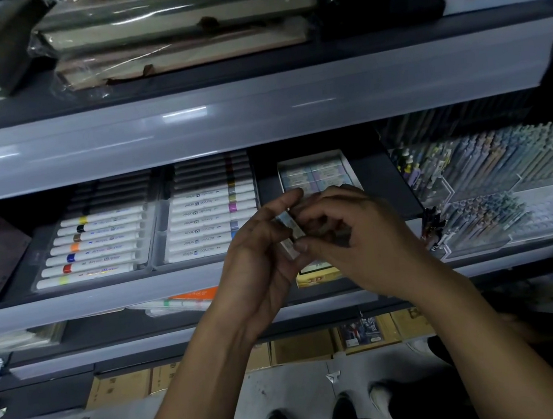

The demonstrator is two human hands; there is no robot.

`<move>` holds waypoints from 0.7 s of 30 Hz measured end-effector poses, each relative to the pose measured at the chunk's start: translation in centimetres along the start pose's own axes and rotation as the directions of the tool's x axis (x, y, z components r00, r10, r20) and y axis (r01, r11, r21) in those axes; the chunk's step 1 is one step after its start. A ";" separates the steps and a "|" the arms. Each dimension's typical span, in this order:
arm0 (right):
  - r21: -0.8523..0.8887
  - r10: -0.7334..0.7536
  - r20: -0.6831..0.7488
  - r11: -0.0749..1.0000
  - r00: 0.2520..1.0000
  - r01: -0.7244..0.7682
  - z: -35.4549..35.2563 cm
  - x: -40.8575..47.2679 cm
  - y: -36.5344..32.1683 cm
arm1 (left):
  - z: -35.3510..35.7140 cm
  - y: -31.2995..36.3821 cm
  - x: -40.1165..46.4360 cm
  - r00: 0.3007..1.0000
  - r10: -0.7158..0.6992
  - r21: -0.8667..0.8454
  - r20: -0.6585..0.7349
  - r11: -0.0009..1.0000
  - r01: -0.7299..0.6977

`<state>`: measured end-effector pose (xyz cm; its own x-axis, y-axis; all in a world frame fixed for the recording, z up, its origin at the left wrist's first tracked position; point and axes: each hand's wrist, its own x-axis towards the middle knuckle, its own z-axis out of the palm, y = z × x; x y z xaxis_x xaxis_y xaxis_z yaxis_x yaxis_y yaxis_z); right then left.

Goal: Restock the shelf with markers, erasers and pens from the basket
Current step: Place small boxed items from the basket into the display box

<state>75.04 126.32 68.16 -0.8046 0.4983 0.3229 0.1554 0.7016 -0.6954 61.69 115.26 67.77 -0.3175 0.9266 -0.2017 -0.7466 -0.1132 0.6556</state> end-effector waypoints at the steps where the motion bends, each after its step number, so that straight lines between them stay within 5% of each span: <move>1: -0.006 0.002 0.004 1.000 1.000 -0.002 -0.1 0.0 0.0 | 0.0 0.0 0.0 1.000 0.000 -0.002 0.005 1.000 0.000; 6: -0.064 0.030 -0.014 0.997 0.999 -0.031 -0.3 -0.2 0.1 | 0.2 -0.1 0.0 1.000 0.011 0.049 0.014 0.999 -0.012; 12: 0.185 0.196 -0.047 0.965 0.979 -0.184 -1.1 -0.1 0.4 | 0.3 -0.3 0.1 0.991 0.114 0.300 -0.064 0.950 -0.090; 16: 0.376 0.307 -0.039 0.886 0.951 -0.271 -1.7 0.3 0.9 | 0.1 -0.5 0.2 0.962 0.240 0.498 -0.128 0.855 -0.147; 21: 0.533 0.344 0.087 0.777 0.935 -0.336 -2.0 0.3 1.0 | -0.4 -0.6 0.4 0.935 0.353 0.718 0.034 0.642 -0.269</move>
<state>76.13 128.21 68.83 -0.7487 0.6629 0.0067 0.0855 0.1067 -0.9906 61.74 115.51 67.00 -0.5405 0.8386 0.0680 0.0262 -0.0640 0.9976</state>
